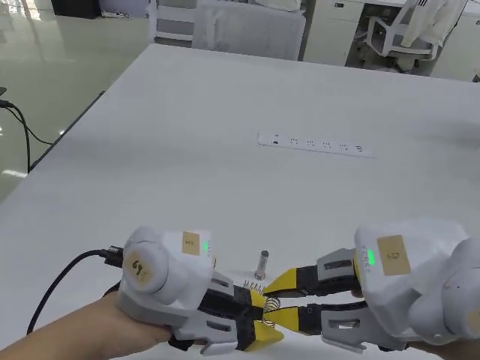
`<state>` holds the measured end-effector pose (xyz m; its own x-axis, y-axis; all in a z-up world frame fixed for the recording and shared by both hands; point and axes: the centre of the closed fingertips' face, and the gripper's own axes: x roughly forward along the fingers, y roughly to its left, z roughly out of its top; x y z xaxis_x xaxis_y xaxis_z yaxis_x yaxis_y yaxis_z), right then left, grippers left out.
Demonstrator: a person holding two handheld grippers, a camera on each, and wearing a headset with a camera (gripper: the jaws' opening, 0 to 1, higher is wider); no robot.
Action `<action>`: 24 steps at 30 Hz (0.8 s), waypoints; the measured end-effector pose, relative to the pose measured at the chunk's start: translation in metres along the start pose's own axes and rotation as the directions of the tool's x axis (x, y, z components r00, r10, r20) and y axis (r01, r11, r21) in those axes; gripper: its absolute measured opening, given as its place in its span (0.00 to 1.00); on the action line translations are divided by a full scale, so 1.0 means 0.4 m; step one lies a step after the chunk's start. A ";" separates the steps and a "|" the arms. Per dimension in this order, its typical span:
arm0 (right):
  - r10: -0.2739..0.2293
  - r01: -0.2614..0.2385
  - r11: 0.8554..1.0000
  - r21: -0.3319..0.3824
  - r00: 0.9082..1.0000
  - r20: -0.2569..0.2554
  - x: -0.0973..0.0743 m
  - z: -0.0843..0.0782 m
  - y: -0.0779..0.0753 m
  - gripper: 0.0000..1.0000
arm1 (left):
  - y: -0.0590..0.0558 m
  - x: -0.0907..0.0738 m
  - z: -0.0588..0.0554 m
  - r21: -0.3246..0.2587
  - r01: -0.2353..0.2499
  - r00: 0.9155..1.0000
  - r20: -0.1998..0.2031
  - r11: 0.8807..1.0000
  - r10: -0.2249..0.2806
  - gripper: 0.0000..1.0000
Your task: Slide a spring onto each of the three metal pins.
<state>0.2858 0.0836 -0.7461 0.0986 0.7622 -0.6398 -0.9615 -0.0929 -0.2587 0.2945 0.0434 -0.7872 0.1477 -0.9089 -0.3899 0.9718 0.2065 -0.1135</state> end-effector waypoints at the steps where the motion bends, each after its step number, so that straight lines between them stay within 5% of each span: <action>1: 0.001 -0.001 1.000 -0.003 1.000 0.000 0.000 0.000 0.001 0.07 | -0.001 0.000 0.000 -0.005 0.003 1.000 0.001 1.000 -0.003 0.03; 24: -0.015 0.015 1.000 -0.018 1.000 0.005 -0.005 0.016 -0.018 0.07 | 0.018 -0.019 0.012 -0.041 -0.014 1.000 0.012 0.999 0.015 0.05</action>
<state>0.2909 0.0870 -0.7384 0.1119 0.7668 -0.6320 -0.9551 -0.0926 -0.2815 0.3013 0.0501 -0.7806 0.1639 -0.9100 -0.3809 0.9614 0.2338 -0.1449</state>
